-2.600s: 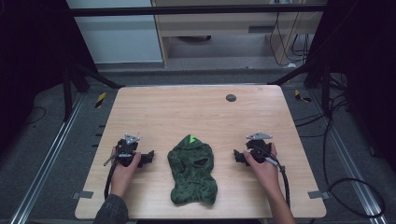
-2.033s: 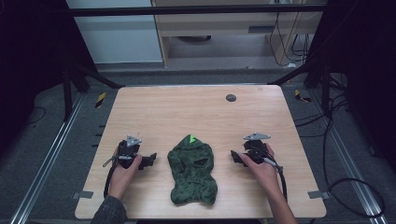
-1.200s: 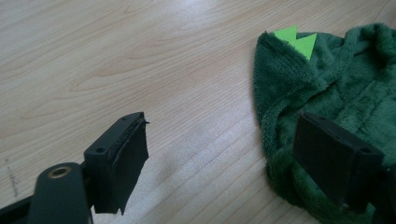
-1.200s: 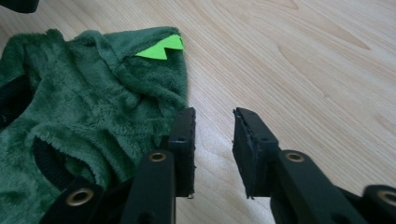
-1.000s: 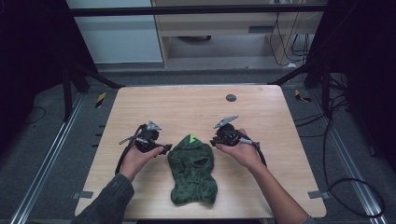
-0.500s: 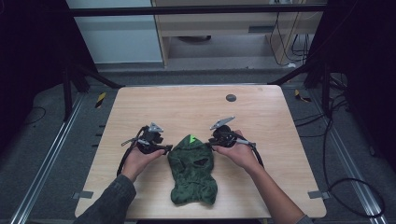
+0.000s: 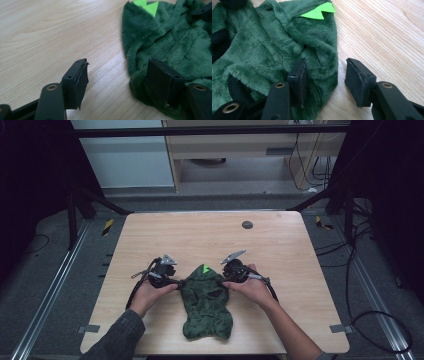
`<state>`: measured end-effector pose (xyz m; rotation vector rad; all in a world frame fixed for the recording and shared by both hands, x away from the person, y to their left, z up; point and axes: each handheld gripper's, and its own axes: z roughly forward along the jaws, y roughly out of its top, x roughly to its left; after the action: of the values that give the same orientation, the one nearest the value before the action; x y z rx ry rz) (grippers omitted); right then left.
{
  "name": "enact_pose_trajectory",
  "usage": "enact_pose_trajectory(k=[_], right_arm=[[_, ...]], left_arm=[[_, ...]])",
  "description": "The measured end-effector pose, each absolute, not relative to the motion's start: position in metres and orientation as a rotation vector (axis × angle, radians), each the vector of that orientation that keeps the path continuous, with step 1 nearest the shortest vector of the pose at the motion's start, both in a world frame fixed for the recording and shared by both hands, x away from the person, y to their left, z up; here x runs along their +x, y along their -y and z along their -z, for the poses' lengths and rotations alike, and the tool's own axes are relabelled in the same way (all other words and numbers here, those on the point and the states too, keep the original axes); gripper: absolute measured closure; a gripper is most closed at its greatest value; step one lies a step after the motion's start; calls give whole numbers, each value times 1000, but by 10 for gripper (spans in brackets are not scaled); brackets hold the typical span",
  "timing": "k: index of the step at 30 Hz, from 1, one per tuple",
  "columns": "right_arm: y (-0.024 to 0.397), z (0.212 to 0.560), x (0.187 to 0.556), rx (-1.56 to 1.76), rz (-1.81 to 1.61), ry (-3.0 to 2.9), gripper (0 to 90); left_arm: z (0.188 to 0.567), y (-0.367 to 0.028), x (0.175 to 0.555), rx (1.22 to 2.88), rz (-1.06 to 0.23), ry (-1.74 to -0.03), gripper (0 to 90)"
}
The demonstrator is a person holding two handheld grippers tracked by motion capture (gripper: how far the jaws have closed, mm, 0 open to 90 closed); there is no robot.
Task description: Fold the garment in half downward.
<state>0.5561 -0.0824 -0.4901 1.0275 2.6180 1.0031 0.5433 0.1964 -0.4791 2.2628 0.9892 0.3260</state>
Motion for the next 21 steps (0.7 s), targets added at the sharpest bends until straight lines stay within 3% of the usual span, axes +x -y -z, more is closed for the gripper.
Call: enact_pose_trajectory(k=[5, 9, 12, 18, 21], right_arm=[[81, 490, 553, 1002, -1001, -2633, 657], [79, 490, 551, 981, -1009, -2653, 776], [78, 489, 551, 975, -1005, -2665, 820], [81, 487, 553, 983, -1020, -2657, 850], [83, 485, 553, 981, -1025, -2655, 851]], left_arm=[[487, -195, 545, 2282, -270, -992, 327], [487, -192, 546, 2284, -257, -982, 376], [487, -190, 544, 2295, -251, -958, 462], [486, -187, 544, 2301, -177, -931, 780], [484, -185, 545, 2325, -175, -918, 807]])
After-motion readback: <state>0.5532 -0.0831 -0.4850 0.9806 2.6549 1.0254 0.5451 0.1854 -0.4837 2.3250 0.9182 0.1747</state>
